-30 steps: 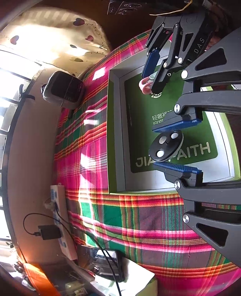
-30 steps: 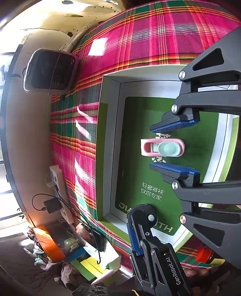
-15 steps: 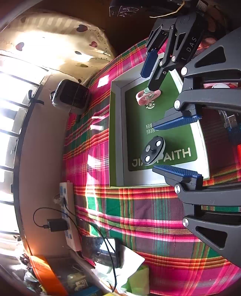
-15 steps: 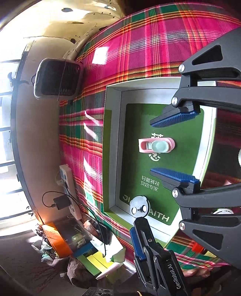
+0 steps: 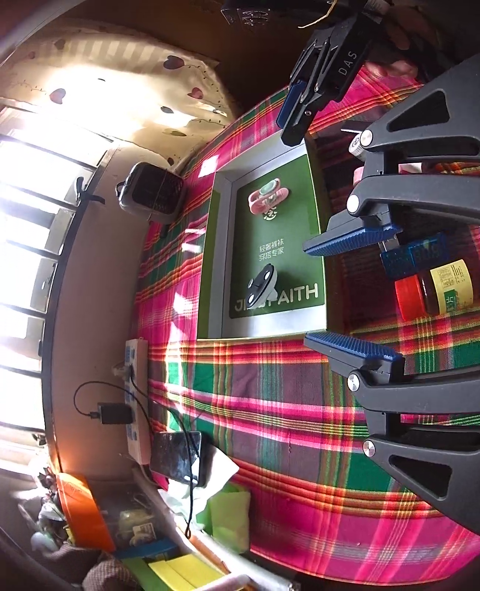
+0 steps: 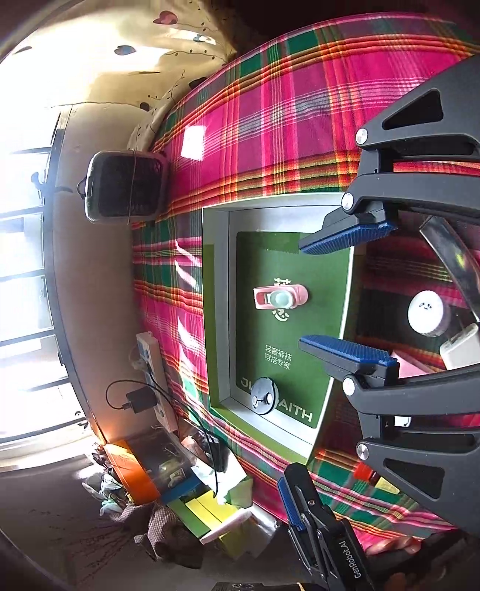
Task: Organize rigid objects
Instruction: 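Withdraw both open tools from the tray back to the remaining objects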
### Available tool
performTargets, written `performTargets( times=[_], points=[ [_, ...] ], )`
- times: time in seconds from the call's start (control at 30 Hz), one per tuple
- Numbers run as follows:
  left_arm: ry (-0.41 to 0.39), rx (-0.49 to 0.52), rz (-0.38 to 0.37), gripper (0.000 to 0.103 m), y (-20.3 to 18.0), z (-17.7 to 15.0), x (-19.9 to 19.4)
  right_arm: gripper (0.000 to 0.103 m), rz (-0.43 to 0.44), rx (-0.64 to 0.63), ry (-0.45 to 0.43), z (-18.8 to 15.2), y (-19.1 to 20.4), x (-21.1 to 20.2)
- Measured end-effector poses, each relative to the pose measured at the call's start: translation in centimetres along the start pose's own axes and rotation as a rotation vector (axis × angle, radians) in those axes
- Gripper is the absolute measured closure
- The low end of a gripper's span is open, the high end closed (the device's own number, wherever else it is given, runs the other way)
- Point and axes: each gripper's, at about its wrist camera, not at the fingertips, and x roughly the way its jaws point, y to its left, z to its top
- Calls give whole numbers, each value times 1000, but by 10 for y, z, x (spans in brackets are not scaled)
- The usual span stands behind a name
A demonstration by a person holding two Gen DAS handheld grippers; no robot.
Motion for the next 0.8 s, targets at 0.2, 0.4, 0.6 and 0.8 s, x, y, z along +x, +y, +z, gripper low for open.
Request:
performTargets(
  times=[0.2, 0.4, 0.6, 0.8],
  points=[
    [-19, -29, 16, 60, 8, -18, -15, 55, -31, 37, -16, -18, -12, -18],
    [-5, -63, 9, 59, 15, -37, -18, 50, -76, 76, 7, -39, -25, -27],
    [7, -76, -4, 56, 16, -51, -20, 47, -92, 115, 56, -61, -33, -25],
    [16, -79, -13, 56, 14, -60, -23, 44, -96, 115, 84, -69, -29, -19]
  ],
)
